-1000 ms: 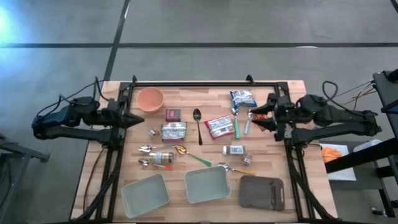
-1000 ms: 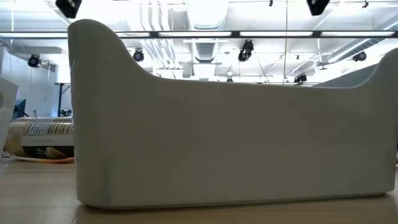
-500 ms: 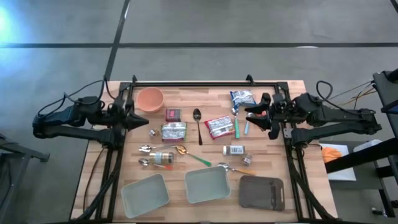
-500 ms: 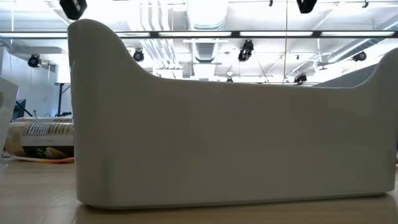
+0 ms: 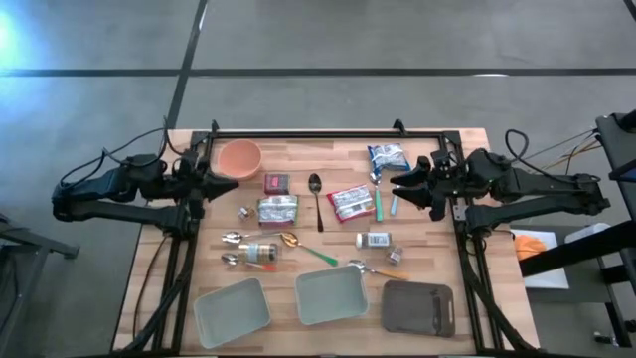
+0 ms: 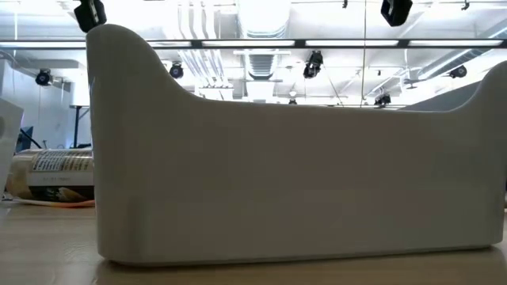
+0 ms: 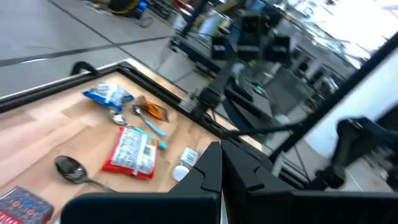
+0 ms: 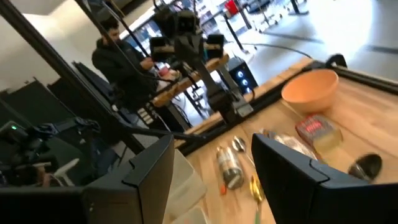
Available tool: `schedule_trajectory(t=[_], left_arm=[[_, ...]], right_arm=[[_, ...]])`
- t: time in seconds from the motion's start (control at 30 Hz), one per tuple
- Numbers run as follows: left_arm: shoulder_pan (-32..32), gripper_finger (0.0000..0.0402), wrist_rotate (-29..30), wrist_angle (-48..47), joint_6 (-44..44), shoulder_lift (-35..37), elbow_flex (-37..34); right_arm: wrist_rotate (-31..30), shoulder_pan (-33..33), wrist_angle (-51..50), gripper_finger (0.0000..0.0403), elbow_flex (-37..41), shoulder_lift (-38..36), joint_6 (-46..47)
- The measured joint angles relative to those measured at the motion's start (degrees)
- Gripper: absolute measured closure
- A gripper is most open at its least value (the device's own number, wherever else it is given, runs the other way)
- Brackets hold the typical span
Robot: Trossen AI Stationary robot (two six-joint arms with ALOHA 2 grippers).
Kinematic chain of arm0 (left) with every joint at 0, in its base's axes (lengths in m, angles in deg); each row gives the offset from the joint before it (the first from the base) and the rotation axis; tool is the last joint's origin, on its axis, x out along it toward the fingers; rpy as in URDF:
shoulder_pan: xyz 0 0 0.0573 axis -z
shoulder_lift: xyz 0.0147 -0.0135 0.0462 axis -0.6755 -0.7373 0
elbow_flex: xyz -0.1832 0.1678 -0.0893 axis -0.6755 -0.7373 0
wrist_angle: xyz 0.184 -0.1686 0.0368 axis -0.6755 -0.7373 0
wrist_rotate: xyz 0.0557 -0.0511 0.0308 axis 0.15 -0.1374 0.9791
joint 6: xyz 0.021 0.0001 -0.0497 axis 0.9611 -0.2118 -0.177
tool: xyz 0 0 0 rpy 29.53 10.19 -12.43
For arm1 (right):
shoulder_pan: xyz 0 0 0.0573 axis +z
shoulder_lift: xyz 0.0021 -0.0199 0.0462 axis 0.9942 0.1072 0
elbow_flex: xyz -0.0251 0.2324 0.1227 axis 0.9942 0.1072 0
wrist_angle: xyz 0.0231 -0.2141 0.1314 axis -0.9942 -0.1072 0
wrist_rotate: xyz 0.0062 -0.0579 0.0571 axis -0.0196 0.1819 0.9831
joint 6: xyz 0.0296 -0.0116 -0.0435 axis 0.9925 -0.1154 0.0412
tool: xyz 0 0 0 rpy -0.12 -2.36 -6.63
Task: Pick & Place Food Item
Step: Put the orange seasoning pack into the left gray bin
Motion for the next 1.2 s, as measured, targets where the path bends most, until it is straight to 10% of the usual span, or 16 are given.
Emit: schedule_trajectory(t=[0.3, 0.57, 1.2], left_arm=[[-0.02, 0.0401, 6.83, 0.40, -1.62, 0.00, 0.01], [-0.02, 0.0401, 9.02, 1.53, -1.60, 0.00, 0.01], [0.00, 0.0401, 7.52, 0.53, -3.02, 0.00, 0.00]], right_arm=[[-0.17, -0.11, -7.36, 0.0190, 0.02, 0.26, -1.88], [-12.00, -3.82, -21.32, 0.0190, 0.02, 0.48, 9.15], [-12.22, -15.75, -43.55, 0.0190, 0.02, 14.81, 16.68]])
